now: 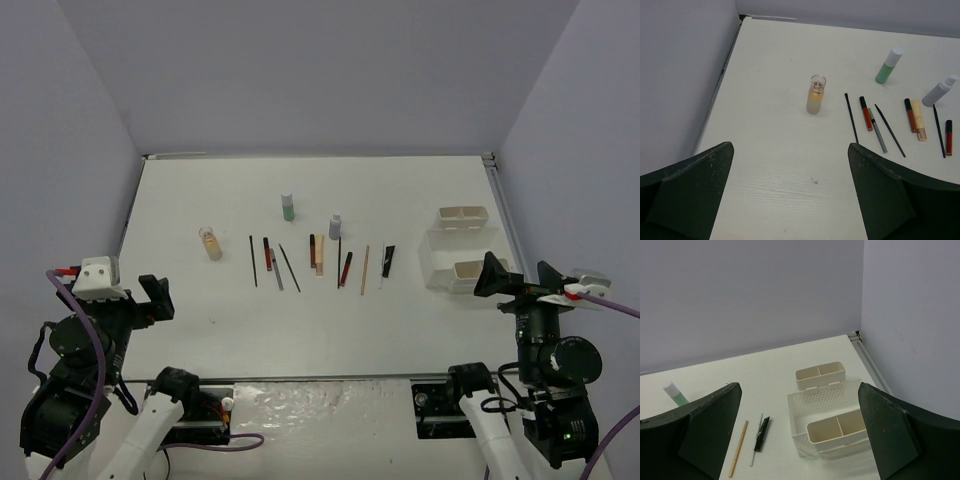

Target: Organize the makeup

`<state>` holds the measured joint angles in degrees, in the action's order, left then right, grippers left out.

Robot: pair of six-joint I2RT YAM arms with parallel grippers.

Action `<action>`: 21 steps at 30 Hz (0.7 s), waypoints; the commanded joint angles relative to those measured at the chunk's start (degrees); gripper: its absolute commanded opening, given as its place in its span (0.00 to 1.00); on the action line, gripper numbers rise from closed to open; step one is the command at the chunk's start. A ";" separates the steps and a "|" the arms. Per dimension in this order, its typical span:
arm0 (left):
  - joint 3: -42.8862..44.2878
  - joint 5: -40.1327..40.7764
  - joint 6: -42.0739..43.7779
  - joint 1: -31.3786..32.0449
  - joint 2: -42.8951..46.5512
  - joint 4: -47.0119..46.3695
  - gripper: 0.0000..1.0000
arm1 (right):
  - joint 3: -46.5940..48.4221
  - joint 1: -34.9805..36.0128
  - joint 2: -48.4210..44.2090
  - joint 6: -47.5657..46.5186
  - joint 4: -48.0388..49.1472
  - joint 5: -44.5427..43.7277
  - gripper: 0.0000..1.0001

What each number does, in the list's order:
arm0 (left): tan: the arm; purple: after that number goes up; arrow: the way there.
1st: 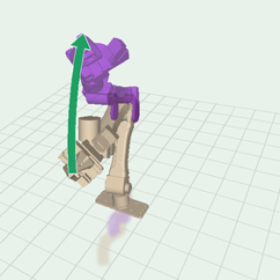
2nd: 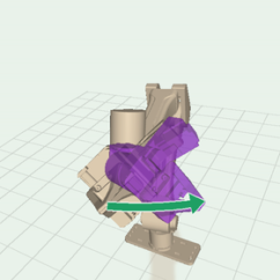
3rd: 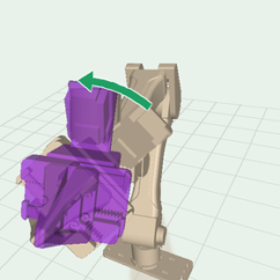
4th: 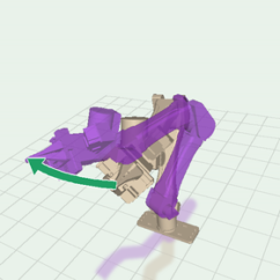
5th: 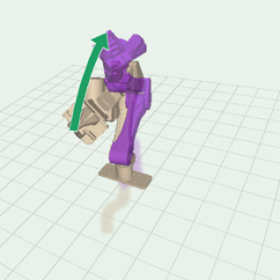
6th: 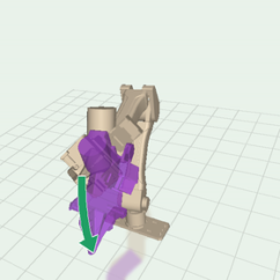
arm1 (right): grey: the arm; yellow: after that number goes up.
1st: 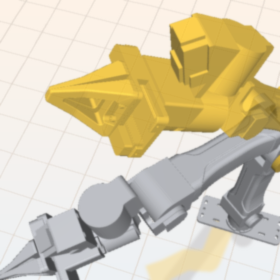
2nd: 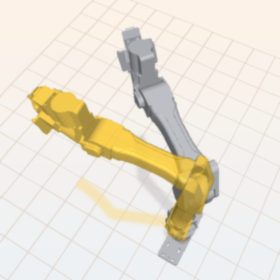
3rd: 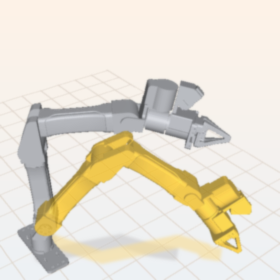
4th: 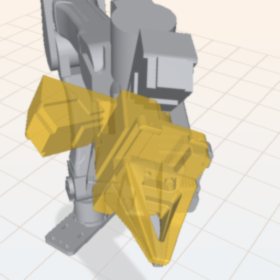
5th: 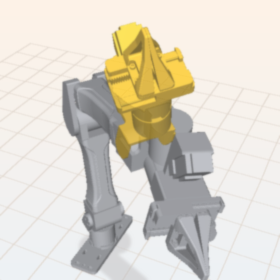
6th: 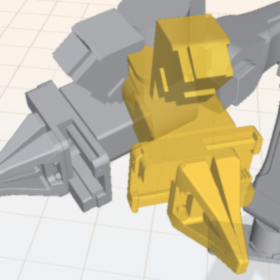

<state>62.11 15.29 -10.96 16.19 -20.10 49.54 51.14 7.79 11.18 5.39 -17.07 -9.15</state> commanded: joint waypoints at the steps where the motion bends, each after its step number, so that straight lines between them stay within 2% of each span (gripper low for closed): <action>1: 1.48 -1.76 -0.82 0.25 -3.86 -2.12 0.97 | 2.52 0.48 6.36 2.83 1.25 -3.82 1.00; 8: 1.79 -3.59 -1.95 0.25 -7.21 -2.86 0.97 | 5.86 0.48 14.91 3.57 -1.44 -1.43 1.00; 11: 1.54 -4.88 -2.56 0.25 -8.76 -3.76 0.97 | 10.05 0.48 21.54 2.95 -3.86 0.56 1.00; 14: 0.58 -6.74 -2.93 0.25 -9.51 -6.42 0.97 | 13.76 0.48 29.51 2.26 -5.49 6.42 1.00; 15: 0.16 -7.33 -2.93 0.25 -9.76 -6.47 0.97 | 14.86 0.48 29.60 2.25 -6.00 6.51 1.00; 18: -0.95 -8.99 -3.73 0.17 -11.74 -8.68 0.97 | 20.26 0.59 40.48 4.20 -8.97 13.36 1.00; 21: -2.08 -10.36 -4.38 0.21 -12.99 -10.07 0.97 | 23.03 2.50 47.39 5.77 -10.61 14.80 1.00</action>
<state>60.56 8.10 -13.43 16.19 -29.68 46.15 68.96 8.13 47.74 8.84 -27.25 -1.38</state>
